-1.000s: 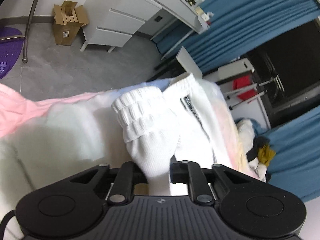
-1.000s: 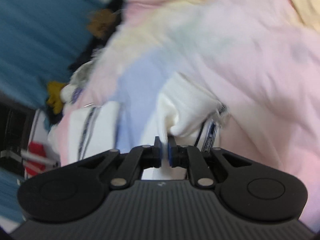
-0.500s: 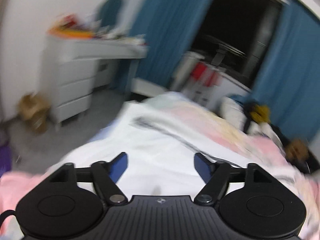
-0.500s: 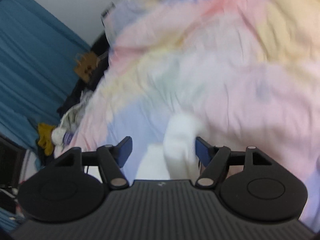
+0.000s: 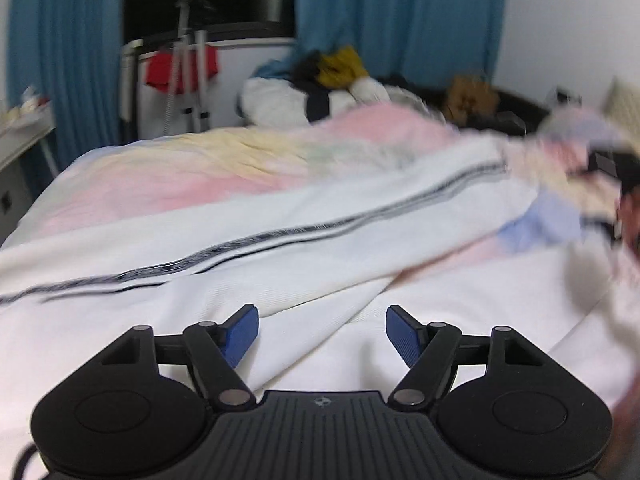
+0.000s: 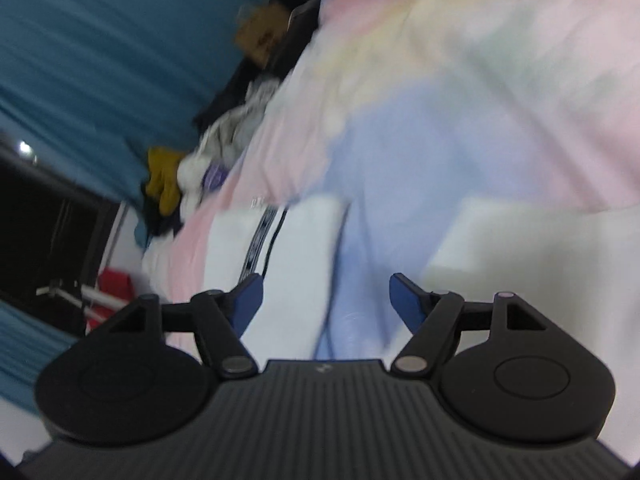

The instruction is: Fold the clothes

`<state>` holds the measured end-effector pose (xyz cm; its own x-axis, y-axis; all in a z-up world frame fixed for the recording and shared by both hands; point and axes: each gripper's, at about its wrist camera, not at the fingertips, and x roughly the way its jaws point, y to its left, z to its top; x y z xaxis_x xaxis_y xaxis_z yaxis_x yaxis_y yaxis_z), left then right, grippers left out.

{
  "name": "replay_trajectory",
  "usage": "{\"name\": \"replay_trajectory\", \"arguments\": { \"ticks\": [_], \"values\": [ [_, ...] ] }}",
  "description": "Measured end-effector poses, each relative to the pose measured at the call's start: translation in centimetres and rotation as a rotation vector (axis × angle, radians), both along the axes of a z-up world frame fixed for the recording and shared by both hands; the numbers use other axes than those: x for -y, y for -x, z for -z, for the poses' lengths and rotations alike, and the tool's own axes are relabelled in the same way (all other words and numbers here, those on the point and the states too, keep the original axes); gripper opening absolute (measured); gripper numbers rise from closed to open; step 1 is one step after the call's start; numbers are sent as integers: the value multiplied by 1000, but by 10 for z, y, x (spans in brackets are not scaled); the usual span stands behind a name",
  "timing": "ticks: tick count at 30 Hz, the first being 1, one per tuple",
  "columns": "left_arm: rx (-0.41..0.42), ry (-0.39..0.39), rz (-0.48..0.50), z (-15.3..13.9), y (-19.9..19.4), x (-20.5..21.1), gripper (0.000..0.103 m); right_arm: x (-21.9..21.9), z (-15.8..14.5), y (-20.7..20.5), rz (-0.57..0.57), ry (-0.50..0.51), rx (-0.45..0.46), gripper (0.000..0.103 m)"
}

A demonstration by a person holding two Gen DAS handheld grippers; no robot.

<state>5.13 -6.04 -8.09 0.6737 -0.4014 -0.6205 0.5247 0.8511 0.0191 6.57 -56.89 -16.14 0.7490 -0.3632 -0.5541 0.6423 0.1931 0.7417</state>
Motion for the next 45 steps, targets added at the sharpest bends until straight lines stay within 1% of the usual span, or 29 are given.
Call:
{"name": "replay_trajectory", "arguments": {
  "ticks": [1,3,4,6,7,8,9,10,11,13,14,15,17,20,22,23,24,25,27,28,29,30,32,34,37,38,39,43,45],
  "values": [
    [20,-35,0,16,-5,10,71,5,4,-12,-20,15,-9,66],
    [54,-101,-6,42,-13,24,70,17,14,-34,-38,47,-44,64],
    [50,-111,-3,53,-16,25,70,24,20,-44,-38,61,-65,63],
    [65,-95,-7,67,-22,23,70,34,40,-61,-36,39,-65,59],
    [77,-88,-4,69,-25,21,66,38,50,-69,-39,22,-59,55],
    [89,-81,-1,71,-28,20,62,38,57,-76,-43,16,-53,48],
    [93,-74,13,72,-28,21,52,37,64,-83,-46,14,-47,42],
    [97,-67,28,74,-28,22,41,35,63,-88,-46,38,-44,21],
    [98,-55,41,74,-29,23,36,33,61,-92,-45,62,-41,10],
    [105,-38,59,68,-43,23,15,25,50,-96,-45,127,-25,7],
    [107,-15,65,63,-42,19,12,19,37,-93,-42,164,-8,6],
    [95,20,69,58,-53,17,7,15,21,-91,-39,197,17,6],
    [83,106,92,40,-52,2,5,6,-11,-87,-33,264,66,6],
    [74,229,160,15,-51,-22,4,-1,-53,-99,-34,355,81,6],
    [50,307,193,2,-52,-40,4,4,-66,-121,-24,373,58,6],
    [38,345,210,-4,-52,-49,4,9,-64,-135,-32,353,42,8],
    [32,364,217,-9,-52,-55,4,15,-61,-148,-41,330,27,8],
    [26,371,216,-10,-53,-58,4,21,-53,-159,-63,285,15,8],
    [-1,377,214,-10,-56,-62,4,25,-34,-165,-69,191,-2,9],
    [-23,372,219,-7,-57,-62,4,22,-27,-161,-60,159,-7,10],
    [-38,365,223,-4,-58,-61,4,18,-21,-154,-56,153,-8,11],
    [-52,352,225,0,-59,-60,4,14,-16,-144,-42,155,-15,12],
    [-64,332,221,7,-57,-57,4,5,-7,-122,-12,160,-31,24],
    [-74,310,215,14,-54,-53,4,1,-2,-95,41,164,-62,31],
    [-79,275,206,24,-52,-48,5,3,9,-53,150,83,-59,32],
    [-79,264,204,27,-51,-46,5,6,14,-44,170,39,-60,32],
    [-81,257,200,31,-51,-44,5,8,21,-41,171,8,-61,32],
    [-92,236,172,39,-55,-39,5,17,49,-52,66,-76,-37,32],
    [-96,229,158,42,-58,-38,6,19,56,-64,5,-65,7,32]
  ]
}}
